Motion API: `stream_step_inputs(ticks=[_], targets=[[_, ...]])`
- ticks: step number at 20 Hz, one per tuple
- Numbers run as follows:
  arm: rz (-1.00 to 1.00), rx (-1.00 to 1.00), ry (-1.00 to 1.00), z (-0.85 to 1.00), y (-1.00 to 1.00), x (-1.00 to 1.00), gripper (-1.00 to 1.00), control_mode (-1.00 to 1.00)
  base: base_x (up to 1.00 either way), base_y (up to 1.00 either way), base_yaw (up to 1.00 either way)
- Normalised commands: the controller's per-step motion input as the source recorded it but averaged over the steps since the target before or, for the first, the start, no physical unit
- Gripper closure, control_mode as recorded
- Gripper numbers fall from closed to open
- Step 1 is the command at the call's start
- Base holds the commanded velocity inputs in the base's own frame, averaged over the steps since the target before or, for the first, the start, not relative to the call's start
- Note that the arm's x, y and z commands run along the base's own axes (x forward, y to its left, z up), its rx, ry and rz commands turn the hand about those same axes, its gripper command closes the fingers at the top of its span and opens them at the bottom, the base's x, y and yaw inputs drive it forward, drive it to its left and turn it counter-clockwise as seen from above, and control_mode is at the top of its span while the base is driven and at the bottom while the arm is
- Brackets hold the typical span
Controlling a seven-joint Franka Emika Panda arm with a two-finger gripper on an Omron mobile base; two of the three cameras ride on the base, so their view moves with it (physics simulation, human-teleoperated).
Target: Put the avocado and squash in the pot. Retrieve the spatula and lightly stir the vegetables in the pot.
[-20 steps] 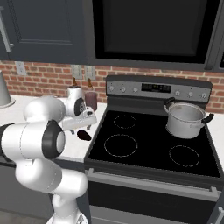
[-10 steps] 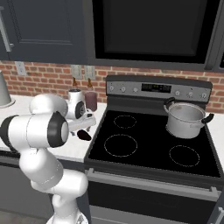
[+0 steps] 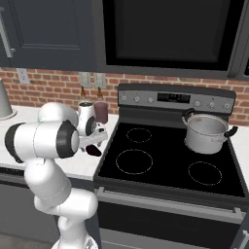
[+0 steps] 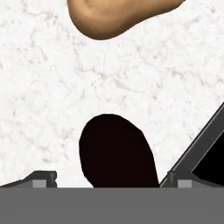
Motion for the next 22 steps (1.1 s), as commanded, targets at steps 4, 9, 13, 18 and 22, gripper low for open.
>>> stream_step_inputs(ticks=[4, 9, 13, 18, 22], targets=[[0.03, 0.01, -0.05, -0.25, 0.01, 0.13, -1.0, -1.0, 0.0, 0.0, 0.0], [0.03, 0.0, -0.01, -0.26, 0.01, 0.1, -1.0, -1.0, 0.0, 0.0, 0.0], [0.02, 0.0, 0.0, -0.27, 0.0, 0.08, -1.0, -1.0, 0.0, 0.0, 0.0], [0.02, 0.0, 0.0, -0.15, 0.02, 0.01, 1.0, -1.0, 0.0, 0.0, 0.0], [0.0, 0.0, 0.0, 0.0, 0.0, 0.0, 1.0, -1.0, 0.0, 0.0, 0.0]])
